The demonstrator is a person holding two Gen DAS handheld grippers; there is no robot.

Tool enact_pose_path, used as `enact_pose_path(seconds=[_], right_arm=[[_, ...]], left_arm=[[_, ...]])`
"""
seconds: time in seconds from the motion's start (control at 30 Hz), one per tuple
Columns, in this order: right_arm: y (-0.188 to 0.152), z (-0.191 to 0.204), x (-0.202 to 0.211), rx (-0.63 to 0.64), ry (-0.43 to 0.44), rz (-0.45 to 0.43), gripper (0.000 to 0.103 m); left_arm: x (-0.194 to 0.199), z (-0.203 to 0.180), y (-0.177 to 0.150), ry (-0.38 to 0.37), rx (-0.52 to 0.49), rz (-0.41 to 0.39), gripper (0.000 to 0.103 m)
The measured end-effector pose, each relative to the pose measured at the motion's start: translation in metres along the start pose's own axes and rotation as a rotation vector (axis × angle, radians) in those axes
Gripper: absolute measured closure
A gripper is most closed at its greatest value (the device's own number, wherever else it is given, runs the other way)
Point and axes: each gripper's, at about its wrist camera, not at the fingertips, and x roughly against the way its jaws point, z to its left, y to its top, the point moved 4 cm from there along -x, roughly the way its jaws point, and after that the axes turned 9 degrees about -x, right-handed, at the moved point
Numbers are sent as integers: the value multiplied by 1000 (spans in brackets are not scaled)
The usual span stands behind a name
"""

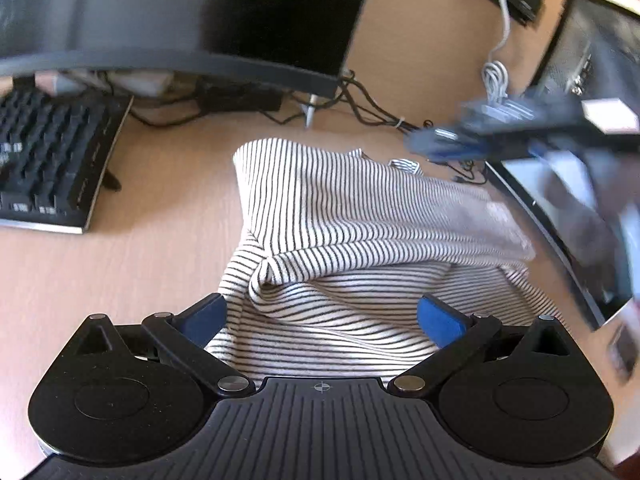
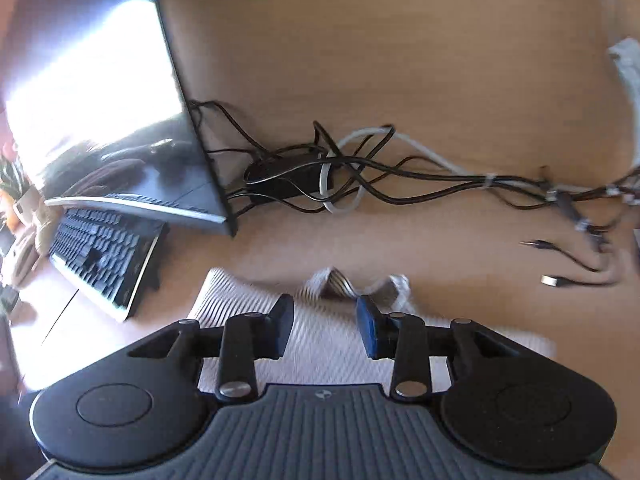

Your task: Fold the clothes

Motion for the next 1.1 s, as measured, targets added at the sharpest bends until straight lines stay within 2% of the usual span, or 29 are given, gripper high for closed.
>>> enact_pose_path(seconds=[0.1,0.2,0.23,0.27,0.3,0.33,0.43,0.47,0.57,0.67,0.7,0.73,0.8,0.87,0.93,1.03,1.1], right_arm=[[6,-6,-37,-58,26,67,69],[8,-8,-70,-102,67,134,69],[7,-6,-77,-99,81,147,76],[10,-4,-81,-94,80,144,82],[12,-2,-85,-88,79,141,95],[15,-1,-89,-87,78,135,100],[36,-9,-89,-143,36,58,103],[42,-12,-87,-126,3,14,103],[56,-24,-83,-125,-40,-7,103],[59,-31,-62,-87,-23,-5,101],[57,-32,-55,-61,-15,3,96],[53,-34,-51,-37,-15,17,83],[43,-38,-44,15,-27,42,66],[32,-43,-41,50,-43,64,66],[23,-52,-34,11,-33,76,65],[22,-64,-9,-74,-39,3,65],[17,-71,23,-90,-57,-78,65]], left_arm=[[1,-6,-4,42,-52,-8,0],[4,-10,-8,65,-63,-17,0],[5,-11,-10,78,-63,-15,0],[5,-10,-11,93,-61,-9,0],[5,-11,-13,110,-64,-9,0],[6,-13,-14,129,-70,-10,0],[8,-18,-16,164,-102,-18,0],[8,-18,-16,165,-101,-18,0],[7,-15,-14,158,-78,-15,0],[7,-12,-12,152,-56,-12,0],[6,-11,-11,150,-49,-11,0],[6,-10,-10,148,-42,-11,0],[6,-8,-9,144,-27,-9,0],[7,-5,-4,133,-1,-9,0],[10,0,10,86,54,-16,0],[9,7,38,-17,119,-33,0],[3,13,58,-61,143,-45,0]])
